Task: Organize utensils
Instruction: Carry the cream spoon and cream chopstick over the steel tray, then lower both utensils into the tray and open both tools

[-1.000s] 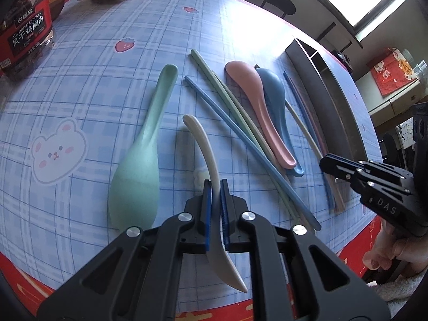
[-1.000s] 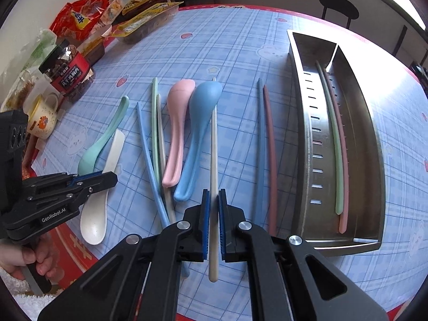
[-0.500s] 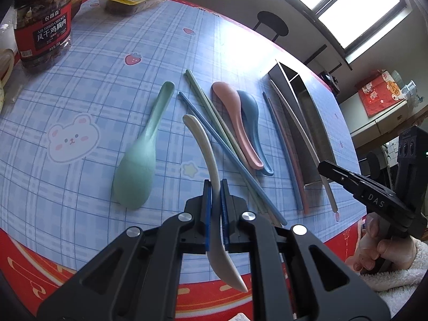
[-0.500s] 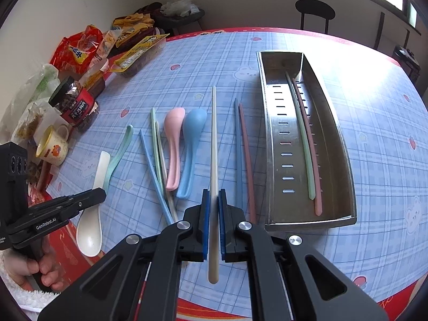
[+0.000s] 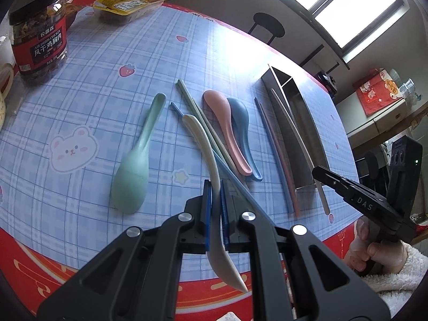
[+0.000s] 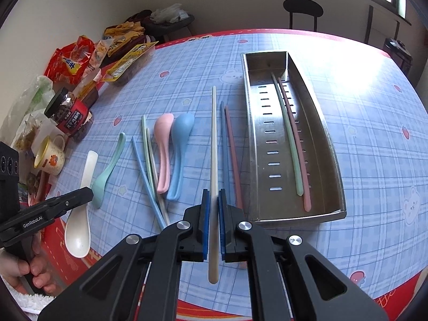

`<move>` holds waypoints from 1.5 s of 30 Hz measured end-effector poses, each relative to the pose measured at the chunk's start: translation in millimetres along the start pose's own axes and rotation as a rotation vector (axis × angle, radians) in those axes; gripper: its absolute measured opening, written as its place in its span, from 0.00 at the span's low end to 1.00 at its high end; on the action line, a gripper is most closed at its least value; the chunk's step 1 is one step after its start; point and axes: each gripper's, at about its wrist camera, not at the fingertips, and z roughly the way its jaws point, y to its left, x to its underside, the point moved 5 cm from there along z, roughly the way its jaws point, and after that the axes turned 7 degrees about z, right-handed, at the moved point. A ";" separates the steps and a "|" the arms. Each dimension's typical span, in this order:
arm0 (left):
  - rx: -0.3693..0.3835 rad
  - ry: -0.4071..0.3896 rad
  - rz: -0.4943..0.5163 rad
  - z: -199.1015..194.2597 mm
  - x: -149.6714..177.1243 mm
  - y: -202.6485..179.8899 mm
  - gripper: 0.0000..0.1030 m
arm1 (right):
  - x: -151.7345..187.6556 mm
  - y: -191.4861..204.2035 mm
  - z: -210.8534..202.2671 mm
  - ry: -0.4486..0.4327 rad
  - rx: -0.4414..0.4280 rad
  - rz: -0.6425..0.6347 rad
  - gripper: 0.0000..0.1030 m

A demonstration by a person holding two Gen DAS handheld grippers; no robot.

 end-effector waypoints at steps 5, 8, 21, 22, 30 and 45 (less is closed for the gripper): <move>0.009 0.011 0.036 3.7 -18.8 -13.6 0.10 | -10.5 -24.6 -7.1 -0.035 0.015 0.070 0.06; 0.014 0.025 0.076 12.2 -35.3 -28.8 0.10 | -18.6 -41.5 -10.7 -0.057 0.042 0.096 0.06; 0.081 0.098 0.184 103.7 -130.2 -125.2 0.10 | -53.1 -83.0 12.2 -0.025 0.105 0.118 0.06; 0.085 0.103 0.185 110.7 -136.5 -130.7 0.10 | -55.4 -83.7 14.8 -0.020 0.105 0.116 0.06; 0.097 0.157 0.173 158.9 -165.4 -155.4 0.10 | -57.4 -87.6 25.2 0.002 0.102 0.118 0.06; 0.068 0.205 0.112 204.5 -187.9 -160.3 0.10 | -63.9 -94.8 29.8 0.002 0.095 0.123 0.06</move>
